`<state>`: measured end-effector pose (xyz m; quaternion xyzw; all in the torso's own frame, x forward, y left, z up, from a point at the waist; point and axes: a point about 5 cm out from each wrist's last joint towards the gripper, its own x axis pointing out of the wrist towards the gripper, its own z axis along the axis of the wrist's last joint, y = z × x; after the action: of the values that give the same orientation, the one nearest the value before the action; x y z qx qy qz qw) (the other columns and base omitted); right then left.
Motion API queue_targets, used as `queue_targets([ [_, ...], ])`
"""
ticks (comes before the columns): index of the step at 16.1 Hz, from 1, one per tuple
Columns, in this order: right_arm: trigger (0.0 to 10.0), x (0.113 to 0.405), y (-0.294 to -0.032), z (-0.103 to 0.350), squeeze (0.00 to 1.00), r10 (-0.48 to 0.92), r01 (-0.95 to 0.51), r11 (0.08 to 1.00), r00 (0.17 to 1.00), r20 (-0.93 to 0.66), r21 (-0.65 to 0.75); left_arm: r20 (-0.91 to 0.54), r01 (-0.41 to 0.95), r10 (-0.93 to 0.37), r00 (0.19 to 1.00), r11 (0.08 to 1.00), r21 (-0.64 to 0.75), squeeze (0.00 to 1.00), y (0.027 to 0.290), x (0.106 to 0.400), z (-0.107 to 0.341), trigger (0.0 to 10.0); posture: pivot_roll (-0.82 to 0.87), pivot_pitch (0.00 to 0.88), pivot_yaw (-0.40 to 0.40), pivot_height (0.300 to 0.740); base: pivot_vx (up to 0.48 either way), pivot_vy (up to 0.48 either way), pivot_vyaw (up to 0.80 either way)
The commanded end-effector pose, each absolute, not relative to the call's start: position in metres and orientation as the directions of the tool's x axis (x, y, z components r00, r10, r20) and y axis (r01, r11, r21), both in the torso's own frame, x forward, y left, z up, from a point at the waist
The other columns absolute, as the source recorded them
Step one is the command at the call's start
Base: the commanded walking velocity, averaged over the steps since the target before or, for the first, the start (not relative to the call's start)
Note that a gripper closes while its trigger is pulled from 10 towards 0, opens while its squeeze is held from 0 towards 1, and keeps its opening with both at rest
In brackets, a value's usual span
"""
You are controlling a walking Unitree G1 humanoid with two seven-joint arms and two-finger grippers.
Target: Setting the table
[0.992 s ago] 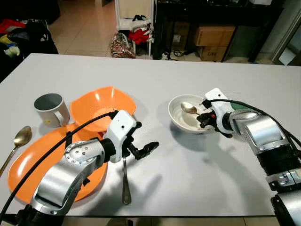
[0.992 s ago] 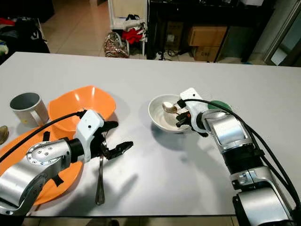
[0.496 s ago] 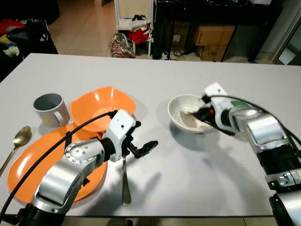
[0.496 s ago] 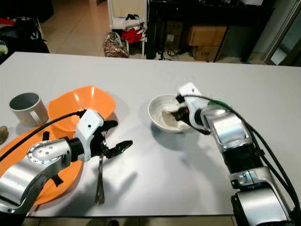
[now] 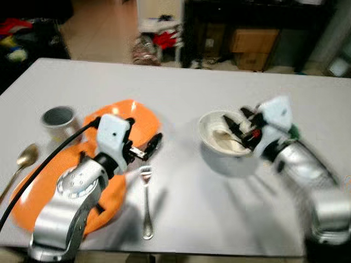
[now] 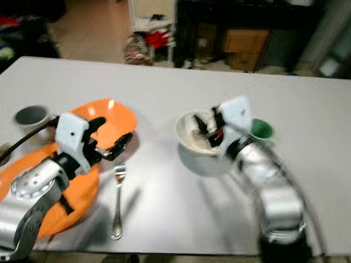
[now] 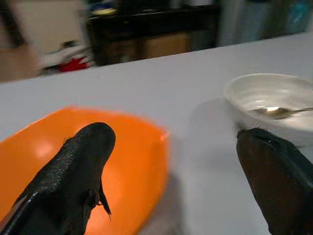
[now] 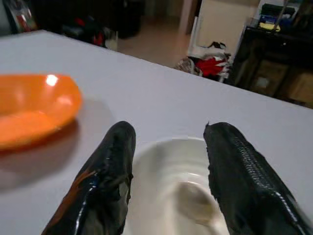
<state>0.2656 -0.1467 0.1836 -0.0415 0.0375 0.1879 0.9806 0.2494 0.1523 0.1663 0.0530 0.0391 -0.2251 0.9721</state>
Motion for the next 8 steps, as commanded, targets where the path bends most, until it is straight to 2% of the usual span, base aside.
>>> queue_targets([
  [1, 10.0, 0.261, -0.145, 0.190, 1.00, 0.349, -0.351, 0.933, 0.936, -0.039, -0.077, -0.082, 0.408, -0.401, 0.912, 0.907, 0.101, 0.00, 0.156, 0.247, 0.169, 10.0, 0.07, 0.000, 0.009, 0.740, 0.000, 0.000, 0.80],
  [3, 10.0, 0.252, -0.142, 0.183, 1.00, 0.258, -0.256, 0.959, 0.966, -0.002, -0.119, -0.064, 0.391, -0.386, 0.920, 0.908, 0.147, 0.00, 0.147, 0.249, 0.167, 10.0, 0.06, 0.000, 0.011, 0.740, 0.000, 0.000, 0.80],
  [4, 10.0, 0.247, -0.145, 0.180, 1.00, 0.208, -0.196, 0.957, 0.977, 0.036, -0.212, -0.057, 0.339, -0.334, 0.941, 0.927, 0.163, 0.00, 0.148, 0.252, 0.165, 10.0, 0.05, 0.000, 0.025, 0.740, 0.000, 0.000, 0.80],
  [8, 10.0, 0.241, -0.151, 0.179, 1.00, 0.172, -0.154, 0.963, 0.983, 0.068, -0.223, -0.060, 0.244, -0.237, 0.970, 0.952, 0.183, 0.00, 0.161, 0.251, 0.161, 10.0, 0.06, 0.000, 0.026, 0.740, 0.000, 0.000, 0.80],
])
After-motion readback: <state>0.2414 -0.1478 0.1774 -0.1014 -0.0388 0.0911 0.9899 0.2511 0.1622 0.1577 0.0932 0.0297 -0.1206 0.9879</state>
